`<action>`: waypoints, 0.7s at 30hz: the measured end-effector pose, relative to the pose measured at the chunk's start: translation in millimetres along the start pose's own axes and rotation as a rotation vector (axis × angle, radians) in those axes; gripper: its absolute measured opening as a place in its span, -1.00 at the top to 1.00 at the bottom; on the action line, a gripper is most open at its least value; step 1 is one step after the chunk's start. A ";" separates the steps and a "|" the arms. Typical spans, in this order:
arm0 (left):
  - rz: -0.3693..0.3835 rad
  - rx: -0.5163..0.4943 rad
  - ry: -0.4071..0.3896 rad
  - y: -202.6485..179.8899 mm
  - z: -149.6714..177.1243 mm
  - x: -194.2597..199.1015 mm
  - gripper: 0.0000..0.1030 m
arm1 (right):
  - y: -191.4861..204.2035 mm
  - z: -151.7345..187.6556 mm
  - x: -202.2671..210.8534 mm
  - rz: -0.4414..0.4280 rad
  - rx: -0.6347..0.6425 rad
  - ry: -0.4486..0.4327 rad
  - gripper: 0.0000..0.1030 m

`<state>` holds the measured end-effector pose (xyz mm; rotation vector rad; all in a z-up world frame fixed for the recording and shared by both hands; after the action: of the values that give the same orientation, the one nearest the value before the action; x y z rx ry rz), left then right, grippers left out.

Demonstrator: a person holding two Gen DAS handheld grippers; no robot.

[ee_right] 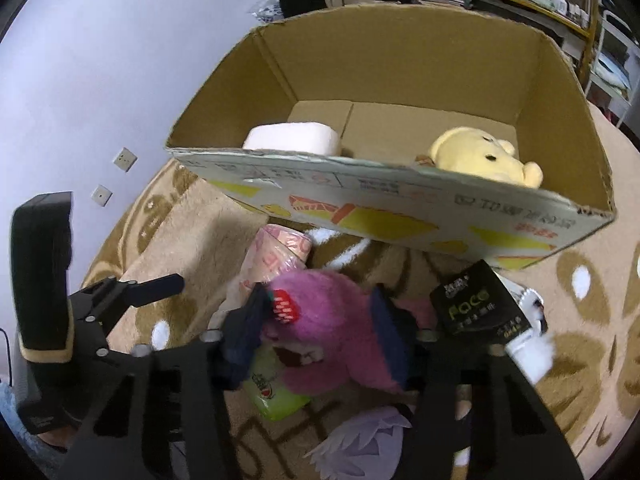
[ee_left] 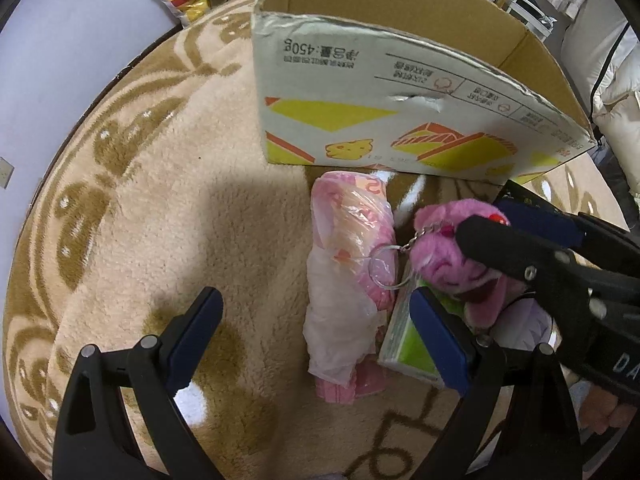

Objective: Organize soft objects
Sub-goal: 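Grasp the pink strawberry bear with the right tool while the left tool grasps the pink-wrapped bundle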

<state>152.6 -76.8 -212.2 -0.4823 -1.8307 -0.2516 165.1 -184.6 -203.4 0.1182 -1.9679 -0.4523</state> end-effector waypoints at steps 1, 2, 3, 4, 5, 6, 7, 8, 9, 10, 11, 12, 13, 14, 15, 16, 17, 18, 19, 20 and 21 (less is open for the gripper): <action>0.000 0.003 0.000 0.3 -0.2 -1.1 -0.82 | 2.5 -0.2 -0.3 -0.015 0.006 0.002 0.32; -0.001 0.006 0.001 0.7 0.2 -2.2 -0.82 | 4.1 0.0 -0.4 -0.009 0.012 0.000 0.32; -0.001 0.011 0.006 0.8 0.9 -3.5 -0.82 | 5.3 0.7 -0.9 -0.004 0.019 0.000 0.32; 0.002 0.015 0.011 -0.4 2.3 -4.1 -0.82 | 6.1 0.9 0.1 -0.004 0.021 0.000 0.33; 0.005 0.018 0.015 -0.2 2.6 -5.1 -0.82 | 5.4 0.3 1.7 -0.004 0.022 -0.001 0.33; 0.008 0.020 0.017 2.2 -1.4 -12.0 -0.82 | 5.6 0.0 2.2 -0.003 0.025 -0.004 0.34; 0.015 0.021 0.021 2.3 -1.8 -13.8 -0.82 | 5.3 -0.9 3.0 -0.001 0.026 -0.009 0.35; 0.021 0.021 0.026 1.8 -2.4 -15.9 -0.82 | 4.8 -2.1 4.6 0.002 0.026 -0.019 0.36; 0.024 0.020 0.028 2.2 -2.9 -17.5 -0.82 | 4.1 -3.9 7.1 0.007 0.025 -0.034 0.37; 0.024 0.017 0.031 1.5 -3.6 -19.6 -0.82 | 2.9 -5.4 9.7 0.011 0.023 -0.046 0.38; 0.023 0.014 0.033 1.8 -4.6 -21.4 -0.82 | 1.8 -7.1 12.2 0.015 0.020 -0.058 0.40; 0.020 0.011 0.034 1.0 -5.0 -23.4 -0.82 | 0.5 -9.0 14.2 0.012 0.014 -0.068 0.40; 0.016 0.009 0.037 0.5 -5.7 -25.3 -0.82 | -0.7 -10.1 15.1 0.010 0.008 -0.071 0.40; 0.011 0.007 0.039 0.2 -6.5 -27.6 -0.82 | -2.0 -11.1 15.7 0.007 0.002 -0.073 0.41; 0.007 0.006 0.041 0.1 -7.2 -29.5 -0.82 | -2.8 -12.4 16.1 0.005 -0.003 -0.074 0.41; -0.002 0.006 0.044 0.3 -7.9 -32.1 -0.82 | -3.0 -12.6 15.8 0.001 -0.007 -0.073 0.41; -0.008 0.007 0.045 0.3 -8.5 -34.4 -0.82 | -2.5 -12.4 15.7 0.000 -0.006 -0.071 0.41; -0.016 0.009 0.045 1.2 -8.9 -36.2 -0.82 | -1.1 -12.0 14.7 0.003 -0.004 -0.073 0.41; -0.027 0.013 0.045 2.8 -8.3 -37.9 -0.82 | -0.4 -11.7 14.8 0.005 0.000 -0.075 0.41; -0.032 0.016 0.045 4.3 -7.6 -40.2 -0.82 | 0.3 -11.4 15.5 0.009 0.007 -0.080 0.42; -0.030 0.020 0.046 5.2 -7.4 -42.6 -0.82 | 1.7 -11.7 16.4 0.018 0.018 -0.092 0.43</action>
<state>171.9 -83.7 -250.7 -0.4322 -1.7953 -0.2625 168.7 -190.7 -184.4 0.0921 -2.0623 -0.4345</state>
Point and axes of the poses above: each gripper's, at about its wrist camera, not at the fingertips, and x roughly against the way its jaws point, y to its left, z to its underside, the point moved 5 cm from there along -x, roughly the way its jaws point, and after that the axes turned 8 degrees about -x, right-handed, at the moved point
